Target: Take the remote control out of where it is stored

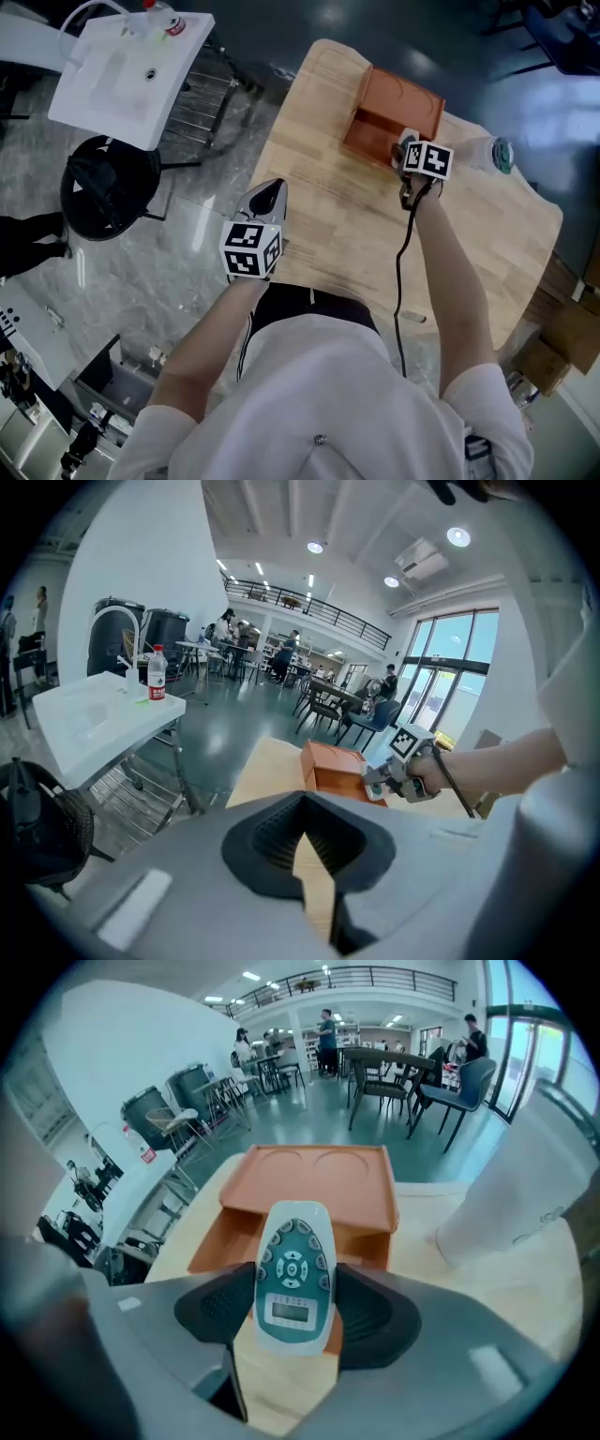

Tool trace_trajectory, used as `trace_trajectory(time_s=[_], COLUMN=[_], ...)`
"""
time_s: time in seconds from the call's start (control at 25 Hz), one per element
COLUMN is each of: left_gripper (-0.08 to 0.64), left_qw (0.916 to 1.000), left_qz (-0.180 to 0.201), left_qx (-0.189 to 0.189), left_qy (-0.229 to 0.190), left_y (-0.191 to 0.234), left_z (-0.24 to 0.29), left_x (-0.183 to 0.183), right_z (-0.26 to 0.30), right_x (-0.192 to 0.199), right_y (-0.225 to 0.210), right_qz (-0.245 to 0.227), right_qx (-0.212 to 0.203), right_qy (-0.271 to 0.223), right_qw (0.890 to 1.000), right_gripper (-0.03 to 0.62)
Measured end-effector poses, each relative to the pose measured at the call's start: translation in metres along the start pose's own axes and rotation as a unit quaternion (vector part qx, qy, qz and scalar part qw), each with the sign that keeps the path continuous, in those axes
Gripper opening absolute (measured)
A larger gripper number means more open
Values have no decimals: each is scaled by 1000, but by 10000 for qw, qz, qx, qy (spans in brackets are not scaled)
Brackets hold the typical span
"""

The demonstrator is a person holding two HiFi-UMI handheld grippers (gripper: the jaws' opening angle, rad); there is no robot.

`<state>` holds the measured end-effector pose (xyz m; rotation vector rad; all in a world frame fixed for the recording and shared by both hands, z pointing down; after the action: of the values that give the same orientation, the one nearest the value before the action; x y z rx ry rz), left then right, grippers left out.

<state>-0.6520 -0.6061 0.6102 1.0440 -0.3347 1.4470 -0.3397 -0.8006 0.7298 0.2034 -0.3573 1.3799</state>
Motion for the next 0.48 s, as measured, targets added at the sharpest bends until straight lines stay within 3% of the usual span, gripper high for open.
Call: trace_trajectory(time_s=[0.2, 0.48], left_gripper=[0, 0], left_qw=[9988, 9908], left_qz=[369, 951], left_qx=[222, 681], left_qy=[-211, -681], left_y=[-28, -88], left_z=[1, -4], left_x=[-34, -95], right_z=[-81, -217], right_x=[-4, 2], right_y=[4, 5], right_qz=[228, 408], right_qx=[-427, -842], right_qy=[-1263, -2887], right_qw=[9908, 9528], right_gripper=[295, 293])
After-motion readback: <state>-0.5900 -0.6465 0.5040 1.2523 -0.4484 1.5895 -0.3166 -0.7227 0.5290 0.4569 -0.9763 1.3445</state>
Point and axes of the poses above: the fingertips, and each gripper's own axes: z forward along the fingers, y to its left, x out of its underside, the point moved 6 cm from there along -z, backward along the fingers, and after that the axes turned 5 degrees about x, right-handed, at the moved point
